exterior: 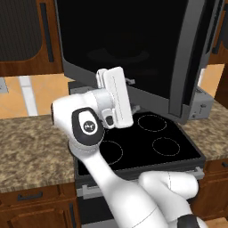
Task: Open the microwave, place the bowl with waffle inside the microwave, then close the microwave door and turn it on.
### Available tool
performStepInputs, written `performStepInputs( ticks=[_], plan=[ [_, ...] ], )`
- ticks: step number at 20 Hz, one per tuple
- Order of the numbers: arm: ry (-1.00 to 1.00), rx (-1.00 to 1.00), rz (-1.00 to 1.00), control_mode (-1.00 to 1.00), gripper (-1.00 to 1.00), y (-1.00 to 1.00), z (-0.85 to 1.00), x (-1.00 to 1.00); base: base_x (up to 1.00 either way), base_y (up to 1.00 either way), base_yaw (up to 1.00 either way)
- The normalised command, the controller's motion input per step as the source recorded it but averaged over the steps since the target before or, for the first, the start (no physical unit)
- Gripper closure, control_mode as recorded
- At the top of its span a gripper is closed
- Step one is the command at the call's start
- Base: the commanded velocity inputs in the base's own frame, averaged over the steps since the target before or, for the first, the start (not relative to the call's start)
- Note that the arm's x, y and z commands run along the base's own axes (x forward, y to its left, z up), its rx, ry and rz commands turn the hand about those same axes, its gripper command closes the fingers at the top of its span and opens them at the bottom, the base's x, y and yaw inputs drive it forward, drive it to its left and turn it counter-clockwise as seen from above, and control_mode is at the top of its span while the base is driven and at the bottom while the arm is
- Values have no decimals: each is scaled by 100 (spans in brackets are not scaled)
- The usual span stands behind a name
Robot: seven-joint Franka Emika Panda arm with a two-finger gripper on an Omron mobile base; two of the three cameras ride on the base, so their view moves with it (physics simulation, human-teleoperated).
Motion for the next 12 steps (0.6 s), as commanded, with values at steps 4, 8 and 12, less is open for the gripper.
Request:
performStepInputs(
  ticks=[4,8,12],
  plan=[
    [-10,7,4,-100,-100,-11,0,43,0,0,0],
    [-6,5,8,-100,-100,-11,0,35,0,0,0],
    [-4,5,10,-100,-100,-19,0,40,0,0,0]
  ],
)
